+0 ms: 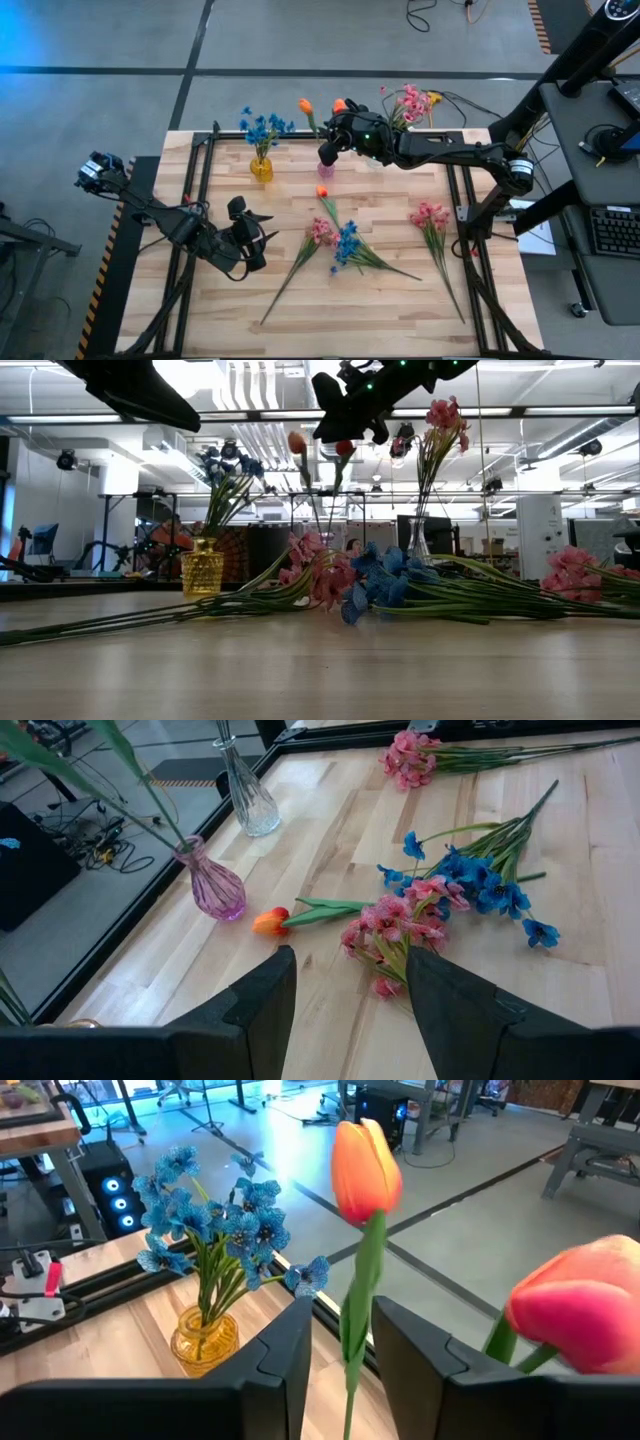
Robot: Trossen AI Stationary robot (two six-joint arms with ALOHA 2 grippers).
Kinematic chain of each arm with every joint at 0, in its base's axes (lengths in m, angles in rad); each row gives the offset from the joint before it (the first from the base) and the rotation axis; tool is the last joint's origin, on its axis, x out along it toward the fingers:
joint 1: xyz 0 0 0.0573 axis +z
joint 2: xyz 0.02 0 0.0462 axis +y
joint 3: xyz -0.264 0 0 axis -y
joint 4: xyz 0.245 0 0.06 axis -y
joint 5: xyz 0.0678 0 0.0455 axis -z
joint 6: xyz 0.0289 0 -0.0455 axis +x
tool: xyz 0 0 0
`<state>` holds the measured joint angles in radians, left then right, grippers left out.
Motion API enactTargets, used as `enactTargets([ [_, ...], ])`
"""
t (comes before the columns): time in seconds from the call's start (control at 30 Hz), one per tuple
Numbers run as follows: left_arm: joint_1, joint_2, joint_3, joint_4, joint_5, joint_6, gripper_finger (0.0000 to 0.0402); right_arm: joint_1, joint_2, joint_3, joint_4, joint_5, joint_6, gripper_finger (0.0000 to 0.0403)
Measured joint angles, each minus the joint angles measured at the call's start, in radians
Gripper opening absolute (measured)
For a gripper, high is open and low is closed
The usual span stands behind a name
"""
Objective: Sort flowers into vase by color
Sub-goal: Put the left orange flower into the violet vase, then put the blue flowers into the yellow vase
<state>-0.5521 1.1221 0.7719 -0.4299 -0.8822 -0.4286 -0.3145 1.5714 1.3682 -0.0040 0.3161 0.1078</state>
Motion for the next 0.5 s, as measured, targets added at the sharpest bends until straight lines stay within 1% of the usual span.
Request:
enactTargets([
  [0.17, -0.001, 0.0, 0.0, 0.0, 0.0, 0.0, 0.0173, 0.0, -0.013, 0.0, -0.016, 0.0, 0.005, 0.0108],
  [0.3, -0.001, 0.0, 0.0, 0.0, 0.0, 0.0, 0.0173, 0.003, -0.042, 0.0, -0.068, -0.002, 0.013, 0.0109],
  [0.5, -0.001, 0.0, 0.0, 0.0, 0.0, 0.0, 0.0173, 0.049, -0.091, 0.0, -0.15, -0.01, 0.016, 0.0105],
])
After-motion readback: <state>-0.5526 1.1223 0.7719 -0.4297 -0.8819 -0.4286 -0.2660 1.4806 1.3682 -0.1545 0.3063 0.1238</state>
